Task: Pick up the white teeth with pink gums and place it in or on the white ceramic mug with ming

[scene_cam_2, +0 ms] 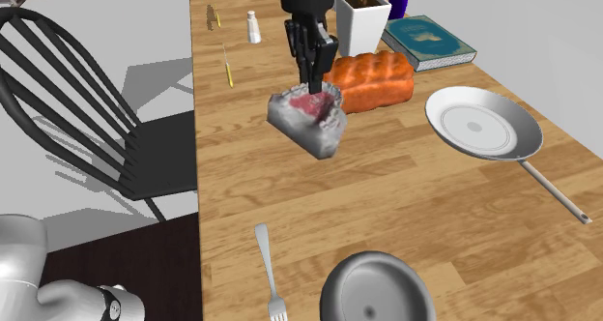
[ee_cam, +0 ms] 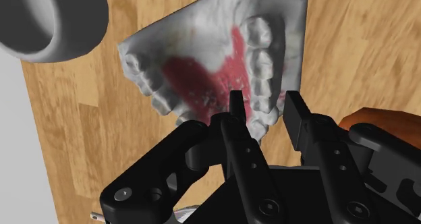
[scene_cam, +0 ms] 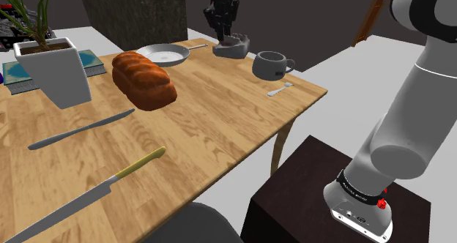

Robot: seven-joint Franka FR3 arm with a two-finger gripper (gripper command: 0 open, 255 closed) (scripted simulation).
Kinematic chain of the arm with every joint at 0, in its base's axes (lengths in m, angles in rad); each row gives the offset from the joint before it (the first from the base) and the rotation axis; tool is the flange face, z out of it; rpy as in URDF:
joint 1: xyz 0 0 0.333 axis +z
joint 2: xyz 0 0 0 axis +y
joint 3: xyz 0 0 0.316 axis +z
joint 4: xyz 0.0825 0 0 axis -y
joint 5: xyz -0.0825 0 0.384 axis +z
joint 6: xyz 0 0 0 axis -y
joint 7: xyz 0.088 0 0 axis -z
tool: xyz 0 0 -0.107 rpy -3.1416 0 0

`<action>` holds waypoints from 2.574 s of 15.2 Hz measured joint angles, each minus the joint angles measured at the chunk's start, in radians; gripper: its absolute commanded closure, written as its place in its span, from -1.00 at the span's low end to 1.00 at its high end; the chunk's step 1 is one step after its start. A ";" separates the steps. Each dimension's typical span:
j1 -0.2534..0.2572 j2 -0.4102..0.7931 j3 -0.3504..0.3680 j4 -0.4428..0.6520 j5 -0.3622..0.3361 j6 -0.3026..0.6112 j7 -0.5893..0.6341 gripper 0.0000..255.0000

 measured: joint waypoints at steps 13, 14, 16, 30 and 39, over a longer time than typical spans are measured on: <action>-0.171 -0.111 -0.160 -0.091 0.025 0.035 -0.325 1.00; -0.183 -0.112 -0.172 -0.091 0.024 0.038 -0.349 1.00; -0.207 -0.117 -0.198 -0.092 0.025 0.042 -0.399 1.00; -0.286 -0.127 -0.280 -0.191 0.030 0.154 -0.546 1.00; -0.287 -0.152 -0.282 -0.345 0.029 0.282 -0.530 1.00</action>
